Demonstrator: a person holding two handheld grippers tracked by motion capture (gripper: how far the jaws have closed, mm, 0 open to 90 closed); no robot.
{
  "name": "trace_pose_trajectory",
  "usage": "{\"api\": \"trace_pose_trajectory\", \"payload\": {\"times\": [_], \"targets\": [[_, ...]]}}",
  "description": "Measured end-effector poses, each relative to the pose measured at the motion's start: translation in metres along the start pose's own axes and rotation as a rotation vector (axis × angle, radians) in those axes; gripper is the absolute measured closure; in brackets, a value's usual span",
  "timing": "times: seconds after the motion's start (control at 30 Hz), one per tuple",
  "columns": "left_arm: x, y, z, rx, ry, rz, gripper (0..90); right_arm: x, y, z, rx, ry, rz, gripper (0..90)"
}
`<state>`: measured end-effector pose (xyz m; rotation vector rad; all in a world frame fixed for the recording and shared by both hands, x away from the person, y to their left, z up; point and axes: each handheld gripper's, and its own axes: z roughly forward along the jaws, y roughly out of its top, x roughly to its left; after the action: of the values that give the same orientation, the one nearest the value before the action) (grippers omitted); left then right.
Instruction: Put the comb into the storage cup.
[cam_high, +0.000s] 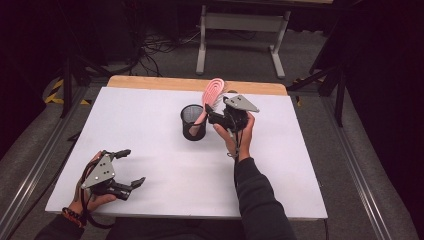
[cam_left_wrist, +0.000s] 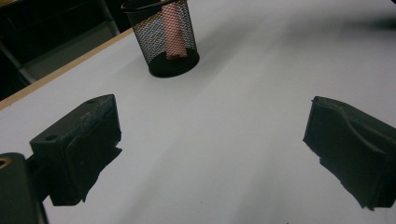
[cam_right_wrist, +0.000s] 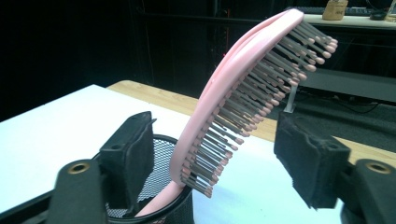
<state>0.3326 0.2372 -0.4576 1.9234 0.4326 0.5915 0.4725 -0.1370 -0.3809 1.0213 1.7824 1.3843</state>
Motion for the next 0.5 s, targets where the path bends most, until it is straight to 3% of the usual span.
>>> {"api": "trace_pose_trajectory", "payload": {"times": [0.37,0.5], "targets": [[0.0004,-0.0003,-0.0002,0.001,0.003,0.001,4.4,0.0008,-0.0016,0.0013,0.027,-0.006,-0.029,16.8],[0.0002,-0.0002,0.0001,0.001,0.003,0.001,4.4,0.0032,-0.0001,0.0015,0.049,-0.009,-0.081,12.7]]}}
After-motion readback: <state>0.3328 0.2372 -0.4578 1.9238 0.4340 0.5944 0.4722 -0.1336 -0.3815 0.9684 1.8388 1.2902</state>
